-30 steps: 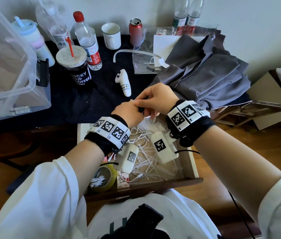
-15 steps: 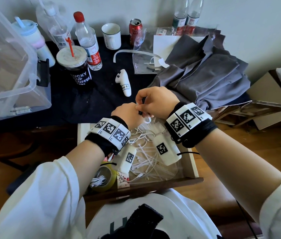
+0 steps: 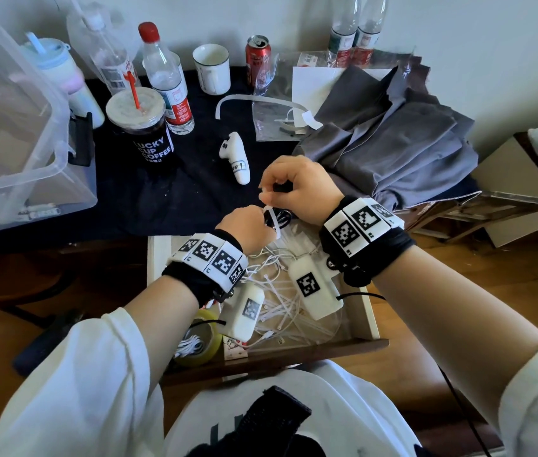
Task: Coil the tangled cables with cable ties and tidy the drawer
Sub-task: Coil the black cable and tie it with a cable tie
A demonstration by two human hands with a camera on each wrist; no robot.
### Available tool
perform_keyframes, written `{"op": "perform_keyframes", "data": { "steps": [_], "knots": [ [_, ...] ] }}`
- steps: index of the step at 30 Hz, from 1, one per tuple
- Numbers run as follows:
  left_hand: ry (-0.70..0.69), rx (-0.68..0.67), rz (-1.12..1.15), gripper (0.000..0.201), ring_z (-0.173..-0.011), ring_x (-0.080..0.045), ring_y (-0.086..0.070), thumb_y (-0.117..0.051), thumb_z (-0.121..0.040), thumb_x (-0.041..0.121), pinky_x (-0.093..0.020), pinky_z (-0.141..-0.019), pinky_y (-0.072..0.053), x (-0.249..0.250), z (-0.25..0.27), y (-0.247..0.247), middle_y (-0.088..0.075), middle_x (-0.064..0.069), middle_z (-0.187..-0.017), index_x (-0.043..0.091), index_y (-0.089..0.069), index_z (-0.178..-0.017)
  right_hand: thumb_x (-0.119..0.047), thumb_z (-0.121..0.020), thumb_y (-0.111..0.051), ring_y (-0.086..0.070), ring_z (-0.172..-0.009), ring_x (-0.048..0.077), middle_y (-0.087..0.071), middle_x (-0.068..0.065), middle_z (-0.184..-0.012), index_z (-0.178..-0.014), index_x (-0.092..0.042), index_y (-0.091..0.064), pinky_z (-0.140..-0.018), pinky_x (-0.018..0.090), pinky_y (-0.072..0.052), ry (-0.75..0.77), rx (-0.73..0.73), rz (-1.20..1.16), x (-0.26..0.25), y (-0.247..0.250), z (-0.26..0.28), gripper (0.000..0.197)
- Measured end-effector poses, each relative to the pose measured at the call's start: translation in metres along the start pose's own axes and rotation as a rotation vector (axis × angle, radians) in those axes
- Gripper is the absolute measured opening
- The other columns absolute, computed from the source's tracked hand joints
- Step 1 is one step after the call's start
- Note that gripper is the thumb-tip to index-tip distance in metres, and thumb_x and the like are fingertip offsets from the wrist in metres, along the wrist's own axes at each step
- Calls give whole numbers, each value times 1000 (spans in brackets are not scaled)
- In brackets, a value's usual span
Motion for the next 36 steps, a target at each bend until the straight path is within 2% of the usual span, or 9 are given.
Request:
{"op": "perform_keyframes", "data": {
  "steps": [4,7,10,15,20,26,30,33,36],
  "knots": [
    [-27,2,127,13,-88,-29,-59,-47,-86,16,-29,-67,-40,1,1,4,-57,-7,-85,9,-52,-96,-11,-83,-57,-66,-74,14,-69,0,-69,-73,-17,-50,-88,32,-51,-30,-67,-474,1,-7,4,14],
    [-9,0,258,14,-69,-24,-54,-49,-82,10,-26,-59,-36,-2,-5,8,-49,-1,-68,14,-47,-69,-7,-83,-50,-65,-62,9,-64,-3,-53,-74,-11,-47,-85,31,-54,11,-95,-700,-4,-8,4,10],
    [41,-86,408,18,-44,-16,-34,-49,-86,11,-21,-44,-26,-9,-12,7,-40,-3,-58,7,-48,-68,-3,-85,-48,-60,-54,7,-59,-4,-48,-75,-10,-45,-75,31,-55,32,-120,-750,-9,-9,6,12],
    [67,-238,684,20,-34,-7,-24,-42,-88,0,-13,-36,-18,-15,-10,5,-32,-1,-53,6,-54,-74,-2,-82,-48,-55,-46,9,-50,-3,-44,-75,-9,-45,-68,41,-45,5,-151,-843,-9,-9,11,10],
    [110,-315,1014,27,-30,-4,-22,-41,-84,-7,-13,-33,-15,-22,-6,5,-30,3,-42,10,-46,-63,-4,-80,-48,-54,-47,11,-47,-4,-44,-74,-8,-45,-63,29,-48,-42,-185,-902,-5,-5,18,8],
    [131,-472,1402,25,-29,-2,-25,-34,-87,0,-13,-32,-16,-16,1,9,-29,8,-38,16,-50,-77,-2,-79,-46,-58,-50,14,-45,-6,-44,-75,-7,-43,-79,30,-48,-133,-190,-994,11,6,20,7],
    [64,-561,1593,20,-28,-3,-29,-56,-65,5,-12,-30,-21,-9,8,17,-32,8,-39,16,-55,-81,3,-79,-47,-51,-43,11,-44,-6,-44,-74,-7,-43,-67,28,-52,-152,-181,-949,14,9,12,12],
    [60,-530,1525,13,-29,-2,-30,-62,-71,17,-11,-32,-19,-4,9,14,-34,9,-39,16,-52,-79,13,-89,-43,-48,-37,6,-42,-8,-36,-71,-8,-43,-65,34,-49,-197,-164,-660,19,4,7,28],
    [31,-397,1304,30,-31,-2,-27,-58,-75,46,-12,-33,-17,2,8,13,-34,8,-43,17,-49,-76,1,-92,-48,-47,-34,5,-46,-8,-36,-71,-10,-45,-56,28,-45,-292,-93,-531,27,0,7,25]
  ]
}}
Point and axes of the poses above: each hand's wrist, its own z-axis away from the middle knuckle, its own y-axis out of the back of the hand, x = y × z, the point moved 5 cm from there along -z, towards the middle knuckle
